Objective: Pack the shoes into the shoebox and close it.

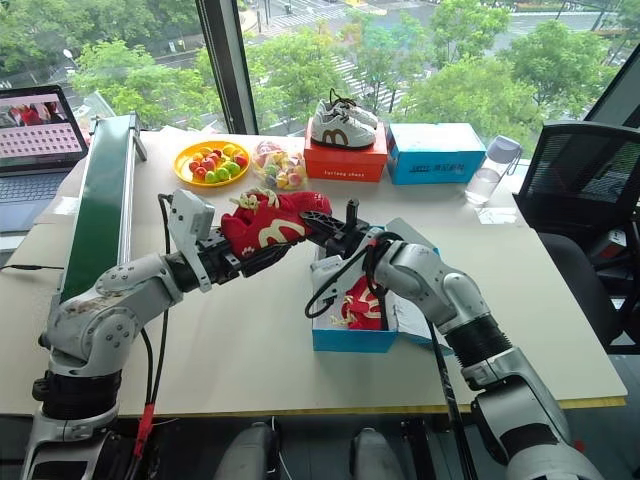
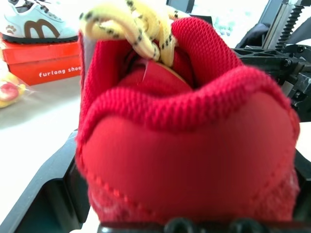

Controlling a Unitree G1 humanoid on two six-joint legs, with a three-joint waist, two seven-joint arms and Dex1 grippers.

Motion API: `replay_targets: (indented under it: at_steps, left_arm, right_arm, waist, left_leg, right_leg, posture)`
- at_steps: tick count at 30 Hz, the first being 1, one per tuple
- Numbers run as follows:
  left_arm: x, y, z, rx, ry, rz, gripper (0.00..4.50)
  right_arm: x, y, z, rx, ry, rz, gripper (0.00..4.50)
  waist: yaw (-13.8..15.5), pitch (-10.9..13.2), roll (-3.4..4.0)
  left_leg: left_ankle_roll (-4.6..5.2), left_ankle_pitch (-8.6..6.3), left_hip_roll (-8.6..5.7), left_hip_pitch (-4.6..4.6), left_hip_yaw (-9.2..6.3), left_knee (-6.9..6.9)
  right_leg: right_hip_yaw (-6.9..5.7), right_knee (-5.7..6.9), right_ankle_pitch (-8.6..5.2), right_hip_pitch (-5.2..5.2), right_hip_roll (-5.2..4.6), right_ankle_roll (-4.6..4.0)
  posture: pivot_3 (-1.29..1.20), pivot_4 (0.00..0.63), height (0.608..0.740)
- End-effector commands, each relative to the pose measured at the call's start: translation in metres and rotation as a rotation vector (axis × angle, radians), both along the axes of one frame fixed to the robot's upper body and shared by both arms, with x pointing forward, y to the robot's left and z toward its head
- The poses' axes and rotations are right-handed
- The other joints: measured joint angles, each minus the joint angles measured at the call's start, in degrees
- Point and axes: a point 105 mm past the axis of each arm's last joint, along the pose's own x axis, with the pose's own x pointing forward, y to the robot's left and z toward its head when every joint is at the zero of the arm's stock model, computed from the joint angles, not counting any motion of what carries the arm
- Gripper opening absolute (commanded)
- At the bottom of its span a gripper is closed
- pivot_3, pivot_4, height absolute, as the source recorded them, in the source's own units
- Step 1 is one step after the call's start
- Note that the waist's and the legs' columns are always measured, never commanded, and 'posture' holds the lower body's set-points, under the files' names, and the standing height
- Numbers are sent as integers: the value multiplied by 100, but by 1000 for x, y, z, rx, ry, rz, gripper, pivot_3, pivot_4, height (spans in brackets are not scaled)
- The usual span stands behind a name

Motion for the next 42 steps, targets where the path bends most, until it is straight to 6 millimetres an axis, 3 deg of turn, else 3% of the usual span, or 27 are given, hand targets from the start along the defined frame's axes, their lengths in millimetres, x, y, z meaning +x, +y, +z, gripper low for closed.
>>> replay_targets:
  at_steps: [1, 7, 10, 12, 13, 18, 25, 29, 34, 38, 42]
  left_arm:
    - [2, 17, 10, 4, -52, 83, 4431]
    - [-6, 19, 21, -52, -86, 55, 4431]
    - [-13, 13, 25, -66, -115, 9, 4431]
    - [-17, 12, 21, -16, -146, -12, 4431]
    - [-18, 12, 19, 5, -155, -18, 4431]
    - [-21, 15, -3, 128, -176, -61, 4431]
    - [-16, 14, -12, 124, -162, -61, 4431]
    - [-16, 10, -13, 119, -163, -65, 4431]
    - [-20, 8, -14, 121, -180, -83, 4431]
    - [-21, 12, -22, 193, -191, -86, 4431]
    - [-22, 13, -25, 218, -192, -94, 4431]
  right_arm:
    - [5, -15, 38, 177, -12, -48, 523]
    - [27, -36, 43, 298, 157, -165, 523]
    - [38, -45, 47, 420, 341, -212, 523]
    - [39, -47, 57, 573, 571, -201, 523]
    - [37, -46, 59, 613, 655, -190, 523]
    - [7, -40, 70, 773, 1444, -202, 523]
    - [-7, -37, 106, 698, 1713, -178, 523]
    - [-1, -40, 86, 701, 1816, -289, 523]
    - [10, -59, 33, 814, 1864, -506, 523]
    - [8, -57, 1, 871, 1924, -574, 523]
    - [9, -53, -16, 966, 1944, -622, 523]
  waist:
    - [-2, 0, 0]
    - [17, 0, 0]
    - [11, 0, 0]
    - [7, 0, 0]
    - [6, 0, 1]
    - [-5, 9, 15]
    - [17, 9, 19]
    - [8, 9, 17]
    - [5, 7, 15]
    - [-12, 8, 16]
    - [-13, 8, 17]
  left_leg:
    - [0, 0, 0, 1, 0, 1]
    - [0, 0, 0, 0, 0, 1]
    - [0, 0, 1, 0, -1, 4]
    - [0, 0, 1, 2, -1, 3]
    - [1, 0, 2, 1, -1, 2]
    - [1, 0, 5, 1, 4, 3]
    - [-43, -28, 12, 15, 7, -1]
    - [-10, -8, 11, 9, 7, -2]
    - [8, -6, 11, 3, 5, -6]
    - [10, -5, 10, -4, 4, -2]
    - [12, -4, 12, -1, 2, 3]
  right_leg:
    - [0, 0, 0, 1, 1, 0]
    - [0, 2, 0, 2, 0, 0]
    - [-1, 1, 1, 5, -1, 1]
    - [-1, 3, 1, 6, 0, 1]
    - [-1, 4, 1, 4, 1, 1]
    - [5, 58, -3, -22, 0, -10]
    - [-16, 60, -33, -17, -5, -62]
    - [-14, 51, -20, -16, -4, -38]
    - [-8, 53, -23, -18, 0, -30]
    - [-5, 55, -21, -22, 3, -23]
    - [-3, 64, -21, -21, 7, -22]
  posture:
    - [0, 150, 740]
    - [0, 150, 740]
    - [0, 150, 740]
    - [0, 150, 740]
    - [0, 150, 740]
    - [0, 150, 740]
    - [0, 150, 740]
    - [0, 150, 740]
    - [0, 150, 740]
    - [0, 150, 740]
    - [0, 150, 740]
